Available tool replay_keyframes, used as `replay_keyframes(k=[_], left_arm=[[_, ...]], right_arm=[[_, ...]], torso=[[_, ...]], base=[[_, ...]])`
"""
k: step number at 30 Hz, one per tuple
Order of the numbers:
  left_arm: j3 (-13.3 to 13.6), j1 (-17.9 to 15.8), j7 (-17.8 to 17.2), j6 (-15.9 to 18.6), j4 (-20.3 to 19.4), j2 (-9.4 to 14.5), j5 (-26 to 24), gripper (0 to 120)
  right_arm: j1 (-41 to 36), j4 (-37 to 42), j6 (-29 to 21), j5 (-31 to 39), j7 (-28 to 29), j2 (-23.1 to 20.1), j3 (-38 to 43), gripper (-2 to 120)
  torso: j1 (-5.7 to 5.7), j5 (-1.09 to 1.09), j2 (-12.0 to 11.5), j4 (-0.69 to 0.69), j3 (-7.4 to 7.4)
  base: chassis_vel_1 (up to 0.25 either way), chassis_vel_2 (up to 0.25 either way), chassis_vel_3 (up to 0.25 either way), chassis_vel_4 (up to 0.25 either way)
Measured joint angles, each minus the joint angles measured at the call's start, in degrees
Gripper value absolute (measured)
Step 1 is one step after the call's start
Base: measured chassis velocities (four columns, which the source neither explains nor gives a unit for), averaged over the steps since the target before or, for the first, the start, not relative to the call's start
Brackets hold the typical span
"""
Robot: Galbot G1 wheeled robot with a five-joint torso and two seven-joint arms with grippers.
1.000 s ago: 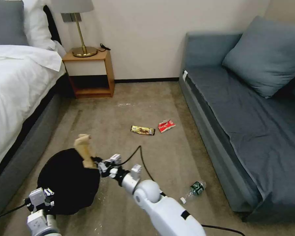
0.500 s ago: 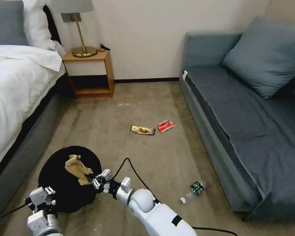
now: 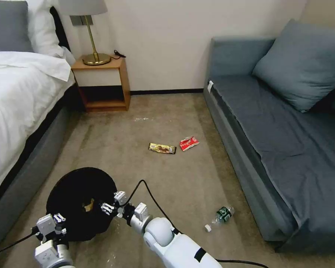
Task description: Pick up the trash bin, then pick up the garbage on the floor and place it into the trash bin.
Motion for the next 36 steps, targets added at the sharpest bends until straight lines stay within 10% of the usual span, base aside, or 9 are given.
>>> replay_keyframes(k=[11, 23, 36], left_arm=[[0.06, -0.57, -0.11, -0.63, 1.33, -0.13, 1.48, 3], [0.62, -0.94, -0.14, -1.97, 3.07, -1.25, 3.62, 3], [0.11, -0.55, 0.08, -3.05, 1.17, -1.3, 4.55, 3]], right_arm=[[-4.99, 9.26, -2.8, -8.51, 2.33, -15.07, 6.86, 98], [-15.55, 14.95, -3.76, -16.36, 1.94, -25.93, 20.26, 100], [-24.27, 18.73, 7.64, -35.04, -26.41, -33.09, 42.82, 100]], torso=[[0.0, 0.0, 0.0, 0.04, 0.0], [0.0, 0.0, 0.0, 0.03, 0.0], [0.0, -0.02, 0.0, 0.05, 0.0]], base=[[0.0, 0.0, 0.0, 0.0], [0.0, 0.0, 0.0, 0.0], [0.0, 0.0, 0.0, 0.0]])
